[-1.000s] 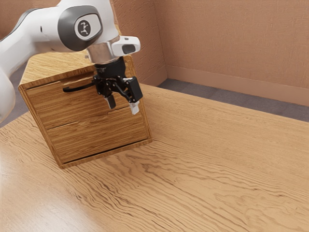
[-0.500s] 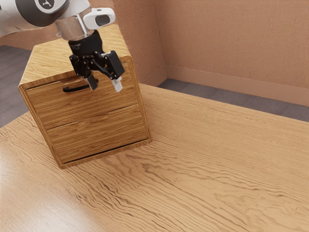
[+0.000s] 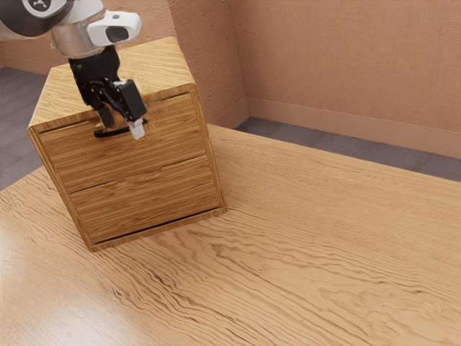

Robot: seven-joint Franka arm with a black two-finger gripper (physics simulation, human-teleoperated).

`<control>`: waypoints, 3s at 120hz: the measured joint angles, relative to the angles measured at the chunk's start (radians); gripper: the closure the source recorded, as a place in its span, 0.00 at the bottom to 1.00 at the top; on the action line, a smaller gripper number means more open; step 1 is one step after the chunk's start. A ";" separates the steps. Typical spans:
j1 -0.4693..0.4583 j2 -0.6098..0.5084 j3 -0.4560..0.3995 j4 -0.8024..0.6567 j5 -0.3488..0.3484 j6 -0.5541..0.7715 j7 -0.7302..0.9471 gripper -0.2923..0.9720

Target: Pull the drawer handle with one arm to open the drawer

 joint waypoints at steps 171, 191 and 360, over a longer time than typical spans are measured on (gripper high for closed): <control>0.351 -0.261 -0.326 -0.454 0.094 0.480 0.720 0.23; 0.352 -0.260 -0.325 -0.476 0.094 0.491 0.699 0.23; 0.352 -0.260 -0.322 -0.533 0.129 0.561 0.617 0.40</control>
